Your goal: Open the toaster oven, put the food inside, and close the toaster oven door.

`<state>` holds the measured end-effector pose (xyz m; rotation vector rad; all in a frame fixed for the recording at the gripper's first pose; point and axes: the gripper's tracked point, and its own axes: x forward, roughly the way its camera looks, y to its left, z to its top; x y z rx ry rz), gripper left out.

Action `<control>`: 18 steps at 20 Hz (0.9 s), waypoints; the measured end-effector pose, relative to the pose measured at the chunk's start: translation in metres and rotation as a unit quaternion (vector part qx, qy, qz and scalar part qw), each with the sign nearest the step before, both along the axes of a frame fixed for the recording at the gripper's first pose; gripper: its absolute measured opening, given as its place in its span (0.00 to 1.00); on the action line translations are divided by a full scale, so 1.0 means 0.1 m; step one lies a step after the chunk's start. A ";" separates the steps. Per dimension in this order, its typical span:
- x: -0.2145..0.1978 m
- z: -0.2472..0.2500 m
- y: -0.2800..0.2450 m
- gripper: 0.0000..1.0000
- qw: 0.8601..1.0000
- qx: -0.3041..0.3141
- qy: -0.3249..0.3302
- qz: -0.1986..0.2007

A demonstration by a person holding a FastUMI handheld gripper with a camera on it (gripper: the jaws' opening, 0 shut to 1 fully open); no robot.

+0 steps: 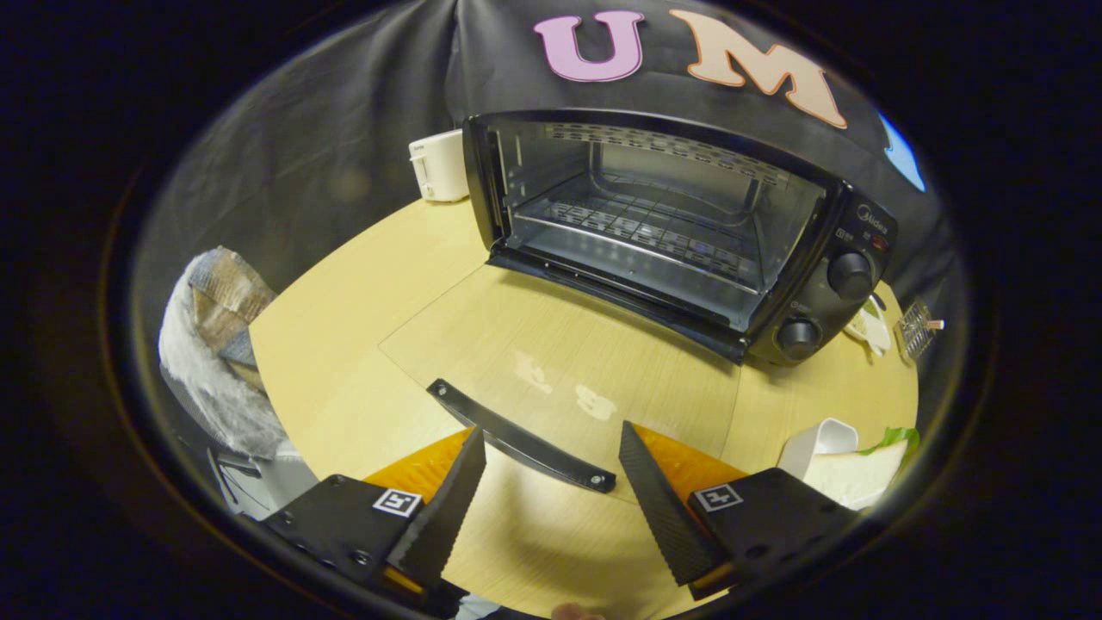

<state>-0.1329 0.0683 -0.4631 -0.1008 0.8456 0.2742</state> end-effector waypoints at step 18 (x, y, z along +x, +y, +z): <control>0.72 1.37 -1.54 0.98 0.967 0.009 -0.175 -0.184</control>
